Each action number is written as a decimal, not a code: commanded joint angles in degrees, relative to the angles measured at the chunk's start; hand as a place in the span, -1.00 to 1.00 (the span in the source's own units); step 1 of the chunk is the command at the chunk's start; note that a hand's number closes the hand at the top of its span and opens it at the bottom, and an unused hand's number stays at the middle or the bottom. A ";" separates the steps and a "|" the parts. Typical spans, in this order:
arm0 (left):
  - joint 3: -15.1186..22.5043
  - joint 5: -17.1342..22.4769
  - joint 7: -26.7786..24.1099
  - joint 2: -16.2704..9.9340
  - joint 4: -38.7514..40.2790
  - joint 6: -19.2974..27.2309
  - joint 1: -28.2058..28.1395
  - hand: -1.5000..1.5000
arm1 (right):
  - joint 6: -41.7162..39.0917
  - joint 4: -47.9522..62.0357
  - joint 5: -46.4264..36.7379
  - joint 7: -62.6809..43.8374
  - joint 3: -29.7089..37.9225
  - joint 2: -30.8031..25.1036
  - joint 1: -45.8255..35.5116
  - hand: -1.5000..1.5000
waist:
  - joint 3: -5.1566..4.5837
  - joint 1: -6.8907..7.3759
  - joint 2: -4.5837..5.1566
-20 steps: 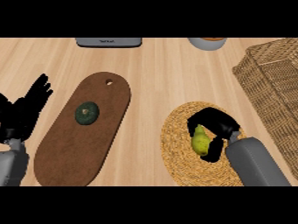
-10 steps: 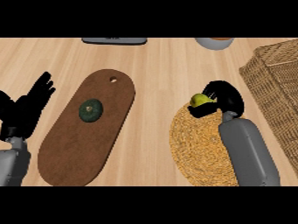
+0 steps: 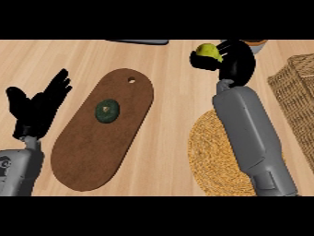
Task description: Pick the pear from the placemat and place it in the basket
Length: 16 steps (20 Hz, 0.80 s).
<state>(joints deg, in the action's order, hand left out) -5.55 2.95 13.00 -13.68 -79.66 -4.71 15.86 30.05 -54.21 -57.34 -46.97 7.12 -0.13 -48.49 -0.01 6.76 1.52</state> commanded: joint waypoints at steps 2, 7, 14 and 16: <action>0.32 0.12 1.92 0.09 -0.26 -0.02 1.22 0.00 | 13.68 7.70 -10.57 -9.76 -2.62 0.13 -10.47 1.00 | -0.13 -0.24 -0.18; 0.92 -2.19 -0.10 1.45 1.66 2.32 0.07 0.00 | 14.12 15.13 -19.72 -23.28 -2.32 0.12 -21.04 1.00 | -0.21 -2.13 -0.52; -2.05 0.28 -0.83 -0.89 1.79 0.15 -1.05 0.00 | 8.96 23.79 -29.27 -30.41 2.75 -1.36 -30.62 1.00 | -0.16 -3.30 -0.71; -3.46 0.56 0.23 -1.97 2.25 0.73 0.44 0.00 | 9.72 23.84 -29.72 -29.12 4.34 -3.92 -31.15 1.00 | -0.11 -4.13 -0.78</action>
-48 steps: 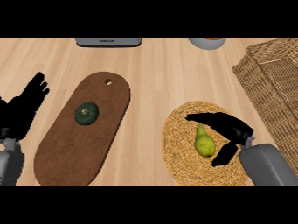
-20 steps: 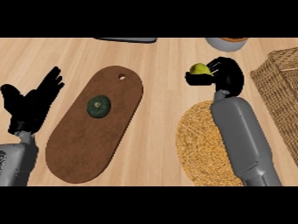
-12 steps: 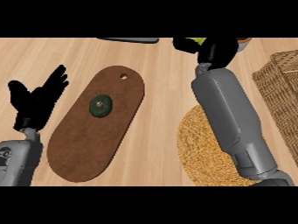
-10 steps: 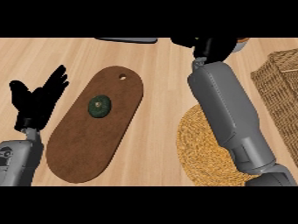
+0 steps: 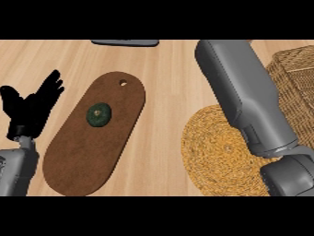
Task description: Pick the pear from the placemat and place it in the basket
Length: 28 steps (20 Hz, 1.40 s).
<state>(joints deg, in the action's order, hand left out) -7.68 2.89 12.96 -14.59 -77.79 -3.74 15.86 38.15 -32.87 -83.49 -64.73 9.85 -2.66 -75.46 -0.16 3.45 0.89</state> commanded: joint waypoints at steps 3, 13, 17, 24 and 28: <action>0.22 -0.70 2.19 0.38 -0.38 1.45 1.46 0.00 | 0.34 5.06 -4.66 -10.36 3.72 -4.77 -6.92 1.00 | 0.08 -0.93 -0.03; -0.25 0.67 0.58 0.20 -1.65 -0.44 -1.00 0.00 | -3.93 11.60 -11.77 -12.36 7.77 -15.26 -7.97 1.00 | 0.06 -1.15 0.02; 0.69 -1.23 -0.70 1.78 -1.88 1.59 -3.56 0.00 | -3.71 10.70 -14.39 -14.69 7.89 -16.16 -6.01 1.00 | 0.09 -2.23 -0.48; -1.49 0.27 1.03 0.07 -1.52 0.86 -2.15 0.00 | -0.49 7.97 -12.92 -10.84 11.26 -16.90 0.18 1.00 | 0.15 -3.03 -0.71; -2.81 1.02 -0.45 -1.87 -0.79 -1.25 -3.14 0.00 | -2.65 5.05 -12.89 -9.04 11.76 -17.42 3.79 1.00 | 0.13 -3.48 -0.98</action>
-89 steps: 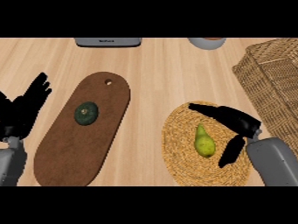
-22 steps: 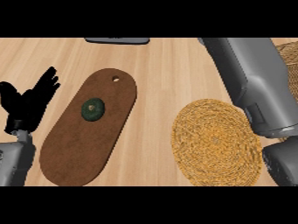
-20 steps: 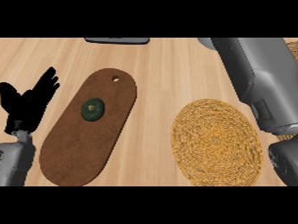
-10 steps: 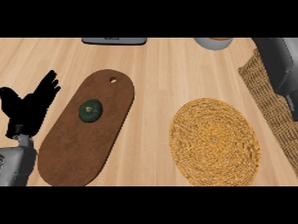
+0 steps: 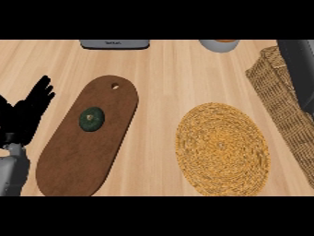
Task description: Pick the pear from the placemat and place it in the basket
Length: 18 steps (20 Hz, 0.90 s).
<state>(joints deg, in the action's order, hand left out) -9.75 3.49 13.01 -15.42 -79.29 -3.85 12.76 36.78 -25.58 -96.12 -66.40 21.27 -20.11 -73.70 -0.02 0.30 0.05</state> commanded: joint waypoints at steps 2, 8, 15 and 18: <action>0.82 -1.44 0.31 1.14 1.49 1.56 1.81 0.00 | 4.15 -3.60 1.57 -3.60 1.77 -0.40 7.11 1.00 | 0.03 -0.64 -0.01; 0.77 -1.57 -1.47 0.99 -0.43 0.64 -2.15 0.00 | 7.27 -7.83 4.80 0.51 4.82 -1.81 13.15 1.00 | 0.03 -0.04 -0.03; 2.15 -2.10 -1.80 3.03 0.09 1.38 -0.79 0.00 | 11.62 -12.29 3.22 -1.80 9.79 -2.34 20.10 -1.00 | 0.03 -0.29 0.04; 0.43 -0.71 -0.91 1.58 -0.48 0.23 -1.41 0.00 | 11.02 -12.52 5.83 2.65 9.77 -2.86 19.51 -1.00 | 0.03 0.10 0.05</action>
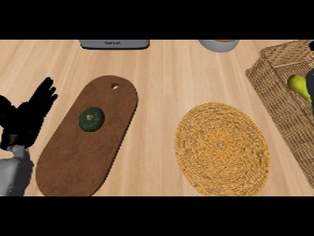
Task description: Pick the pear from the placemat and place it in the basket
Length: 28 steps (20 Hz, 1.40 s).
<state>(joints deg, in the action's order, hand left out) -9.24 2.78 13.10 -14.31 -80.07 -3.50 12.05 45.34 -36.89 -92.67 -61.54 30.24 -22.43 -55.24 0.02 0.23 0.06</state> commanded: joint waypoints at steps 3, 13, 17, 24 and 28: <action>-0.09 0.22 0.00 0.09 -2.53 -0.78 -3.14 0.00 | 2.74 -2.04 3.72 -0.23 -0.07 -0.78 0.42 -1.00 | -0.01 0.53 0.03; -1.27 -0.25 -1.85 0.50 1.15 0.56 -1.91 0.00 | 14.01 -25.65 1.92 -5.25 6.35 4.37 8.46 -1.00 | -0.11 -2.41 -0.80; -1.25 -0.57 0.94 -0.60 -1.36 0.84 -1.66 0.00 | 10.37 -41.25 5.00 -2.40 6.51 9.93 17.43 -1.00 | -0.08 -3.29 -1.29; -2.82 -0.08 -1.11 -0.66 0.42 0.72 -4.38 0.00 | -4.83 -66.87 12.82 -1.15 0.52 20.99 32.86 -1.00 | -0.18 -4.93 -1.78; -2.44 0.69 0.59 -0.35 -1.18 0.38 -3.60 0.00 | -8.99 -81.90 18.67 0.01 -3.69 22.26 45.99 -1.00 | -0.09 -3.69 -1.26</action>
